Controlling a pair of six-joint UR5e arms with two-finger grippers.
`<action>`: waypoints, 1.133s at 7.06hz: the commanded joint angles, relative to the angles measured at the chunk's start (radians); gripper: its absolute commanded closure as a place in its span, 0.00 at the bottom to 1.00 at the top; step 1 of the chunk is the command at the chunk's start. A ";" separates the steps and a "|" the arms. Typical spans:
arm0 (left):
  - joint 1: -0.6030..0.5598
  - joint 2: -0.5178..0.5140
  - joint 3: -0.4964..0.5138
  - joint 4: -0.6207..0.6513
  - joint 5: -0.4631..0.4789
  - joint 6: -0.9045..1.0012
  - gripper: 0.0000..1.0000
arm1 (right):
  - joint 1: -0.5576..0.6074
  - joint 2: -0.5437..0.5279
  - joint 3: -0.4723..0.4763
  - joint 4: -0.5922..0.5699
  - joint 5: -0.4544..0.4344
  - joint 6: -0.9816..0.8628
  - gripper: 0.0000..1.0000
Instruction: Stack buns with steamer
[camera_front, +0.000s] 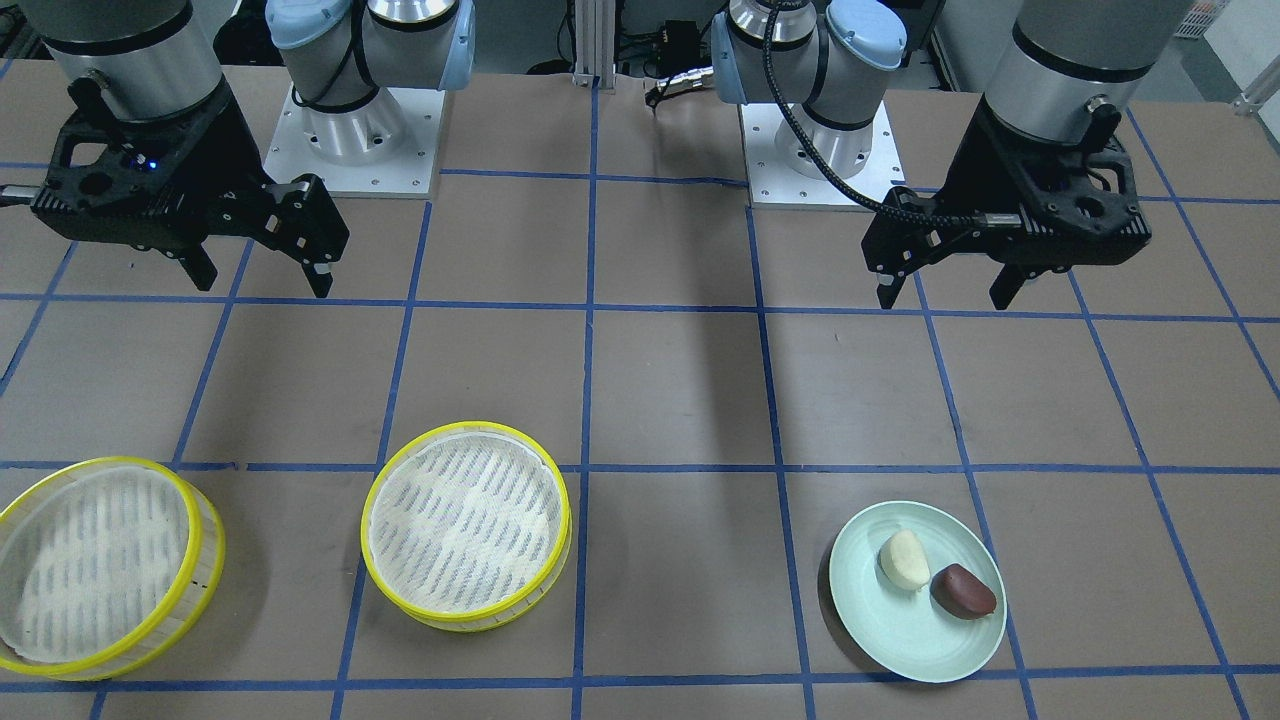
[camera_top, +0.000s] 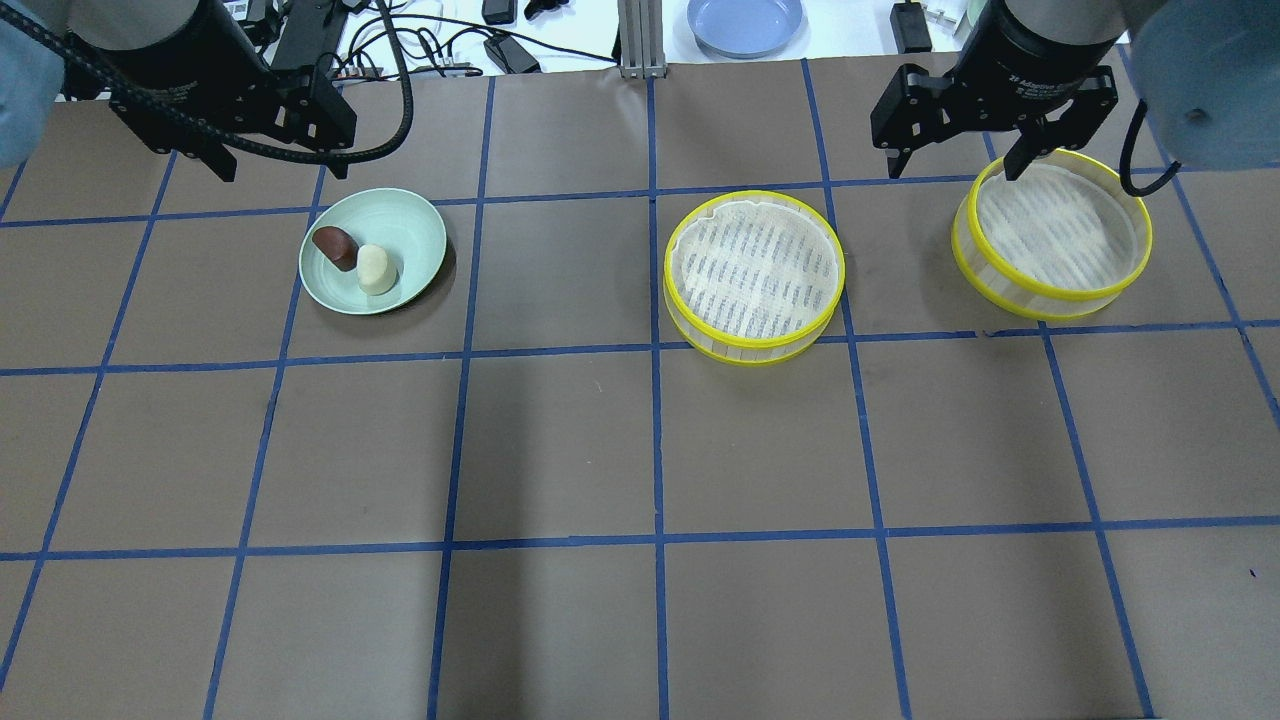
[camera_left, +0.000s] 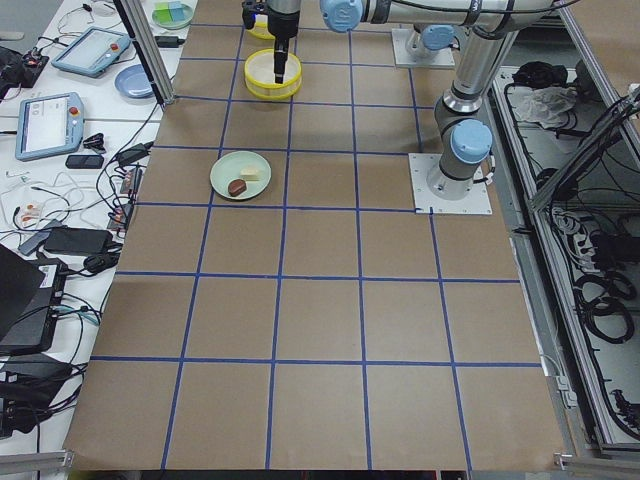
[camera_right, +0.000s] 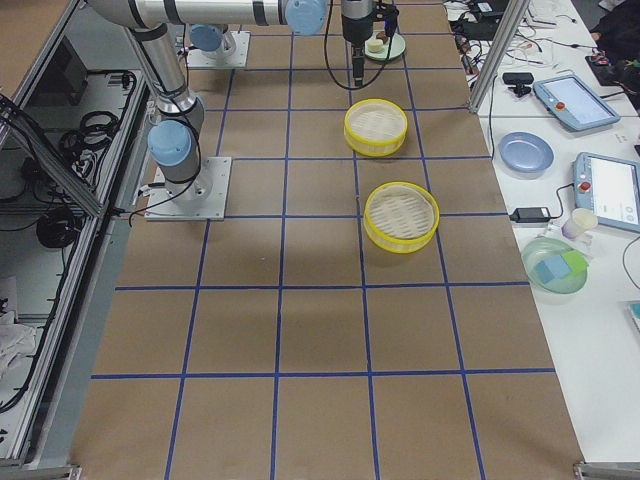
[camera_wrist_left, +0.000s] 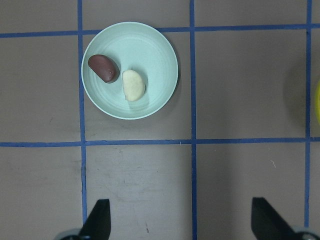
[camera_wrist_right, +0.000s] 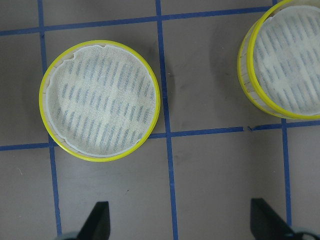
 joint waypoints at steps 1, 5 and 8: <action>0.000 0.003 -0.013 0.003 -0.004 0.001 0.00 | 0.000 0.000 0.000 0.000 -0.001 0.000 0.00; 0.032 -0.072 -0.018 0.053 0.005 0.025 0.00 | -0.006 0.002 -0.003 -0.002 -0.003 -0.002 0.00; 0.066 -0.262 -0.077 0.326 0.002 0.050 0.00 | -0.116 0.034 -0.003 -0.005 0.003 -0.075 0.00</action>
